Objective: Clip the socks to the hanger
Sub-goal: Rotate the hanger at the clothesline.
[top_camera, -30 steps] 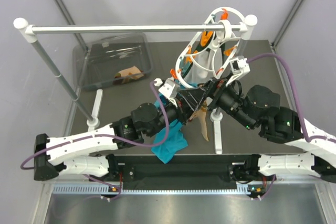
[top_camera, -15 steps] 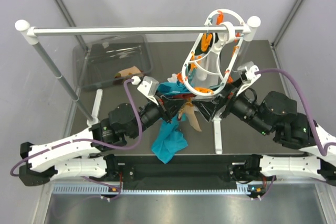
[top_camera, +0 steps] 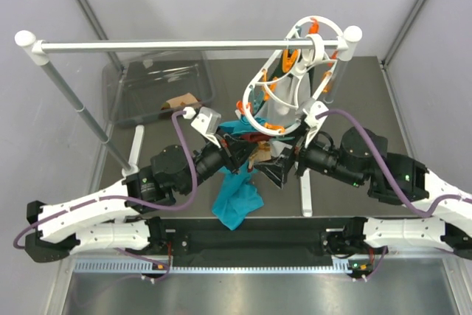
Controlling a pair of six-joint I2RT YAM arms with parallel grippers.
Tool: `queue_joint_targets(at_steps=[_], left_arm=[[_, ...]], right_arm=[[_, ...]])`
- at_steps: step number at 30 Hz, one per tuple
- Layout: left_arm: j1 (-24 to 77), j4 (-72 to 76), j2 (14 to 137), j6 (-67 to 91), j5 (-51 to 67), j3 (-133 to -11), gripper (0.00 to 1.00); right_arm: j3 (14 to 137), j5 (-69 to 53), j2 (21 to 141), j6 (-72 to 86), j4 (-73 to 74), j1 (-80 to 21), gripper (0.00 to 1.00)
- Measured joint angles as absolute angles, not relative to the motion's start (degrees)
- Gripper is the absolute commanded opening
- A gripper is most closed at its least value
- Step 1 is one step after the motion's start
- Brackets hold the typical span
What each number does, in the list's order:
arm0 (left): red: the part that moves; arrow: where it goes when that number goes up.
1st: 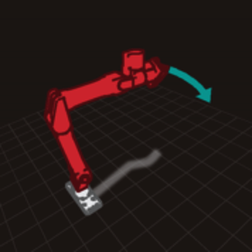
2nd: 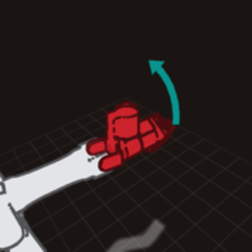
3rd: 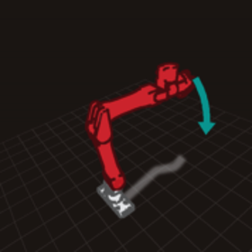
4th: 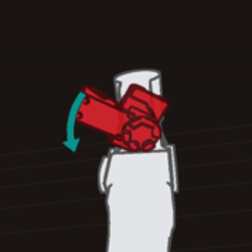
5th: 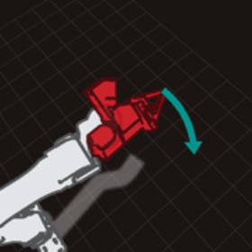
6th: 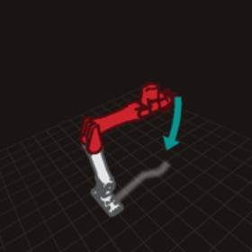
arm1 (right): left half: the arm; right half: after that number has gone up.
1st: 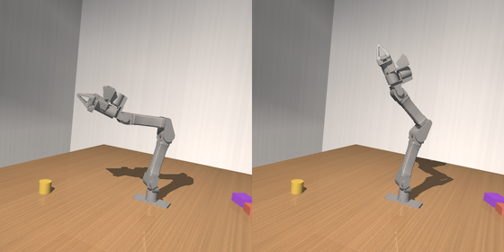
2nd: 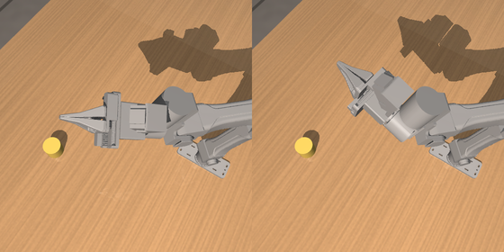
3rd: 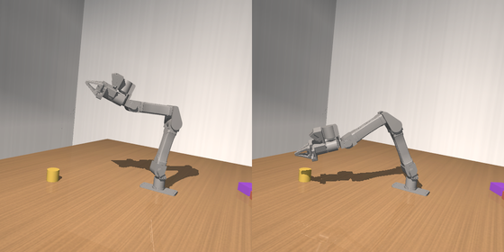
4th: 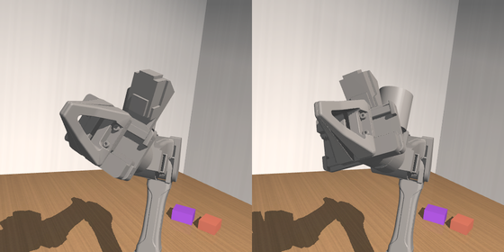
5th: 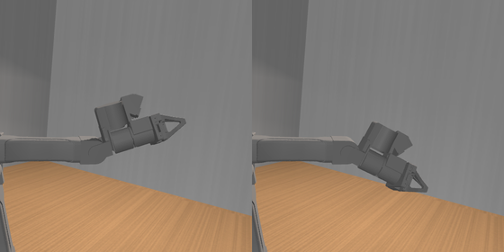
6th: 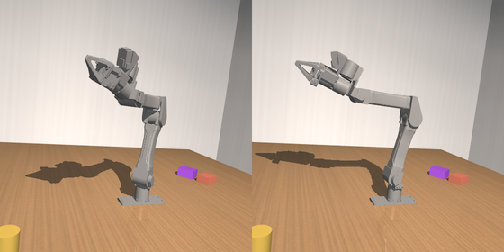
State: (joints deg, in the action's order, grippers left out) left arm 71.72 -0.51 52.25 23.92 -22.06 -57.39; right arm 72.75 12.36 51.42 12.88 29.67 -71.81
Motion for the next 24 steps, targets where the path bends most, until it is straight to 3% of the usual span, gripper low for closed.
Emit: queue_joint_targets(at_steps=[13,24], left_arm=[[71.72,-0.64,48.62,24.10,-24.99,-57.67,0.00],[71.72,-6.13,48.40,23.40,-34.57,-58.28,0.00]], right_arm=[[61.32,6.39,56.03,10.26,42.41,-71.75,1.00],[63.07,11.86,41.04,15.35,40.93,-71.75,1.00]])
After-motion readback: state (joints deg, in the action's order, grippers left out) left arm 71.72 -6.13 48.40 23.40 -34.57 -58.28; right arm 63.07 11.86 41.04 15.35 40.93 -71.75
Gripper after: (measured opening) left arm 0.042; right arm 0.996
